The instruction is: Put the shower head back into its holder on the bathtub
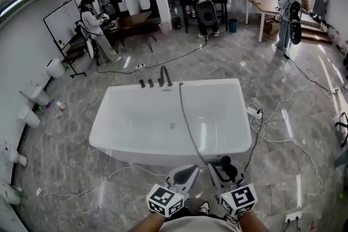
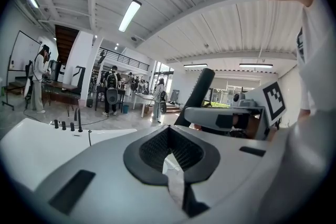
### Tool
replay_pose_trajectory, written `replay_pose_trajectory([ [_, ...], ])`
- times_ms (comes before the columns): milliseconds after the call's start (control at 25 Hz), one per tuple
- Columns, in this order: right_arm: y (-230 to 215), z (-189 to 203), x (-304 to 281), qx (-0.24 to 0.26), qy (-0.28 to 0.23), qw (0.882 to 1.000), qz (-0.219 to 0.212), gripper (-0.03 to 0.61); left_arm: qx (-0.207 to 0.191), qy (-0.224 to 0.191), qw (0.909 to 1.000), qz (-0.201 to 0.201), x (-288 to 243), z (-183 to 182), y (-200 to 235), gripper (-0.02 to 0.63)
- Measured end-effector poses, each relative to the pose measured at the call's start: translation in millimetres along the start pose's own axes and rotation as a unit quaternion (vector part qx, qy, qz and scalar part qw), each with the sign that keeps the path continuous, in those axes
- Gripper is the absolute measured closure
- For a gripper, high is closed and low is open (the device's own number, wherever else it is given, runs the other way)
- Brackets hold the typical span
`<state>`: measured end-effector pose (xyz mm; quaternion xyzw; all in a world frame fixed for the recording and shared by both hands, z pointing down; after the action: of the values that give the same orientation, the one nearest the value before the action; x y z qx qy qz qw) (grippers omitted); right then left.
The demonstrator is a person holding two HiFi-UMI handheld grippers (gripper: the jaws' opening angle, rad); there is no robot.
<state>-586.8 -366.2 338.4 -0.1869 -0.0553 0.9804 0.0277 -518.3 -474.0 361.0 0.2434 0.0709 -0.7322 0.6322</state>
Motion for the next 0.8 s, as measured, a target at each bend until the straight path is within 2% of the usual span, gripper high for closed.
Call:
replay_pose_trajectory([
  [400,-35,4,0,-0.026,0.000,0.999,0.029,0.442,-0.016,0.017,0.9991,0.035,-43,-13,0,0.609],
  [800,-81,-14,-28,-0.051,0.001,0.996,0.075,0.442,-0.033,0.024,0.9958,0.082,-96,-45,39,0.609],
])
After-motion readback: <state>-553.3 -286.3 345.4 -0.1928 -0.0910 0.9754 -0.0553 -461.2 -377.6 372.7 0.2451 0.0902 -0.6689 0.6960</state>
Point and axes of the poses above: the fingertips, and each gripper's own axes: x backward along the fingers, y to its left, z out of its underside, the point moved 6 cm from there along x, backward along the fingers, and after that the axes turned 15 degrees about y, right-handed, at the moved point
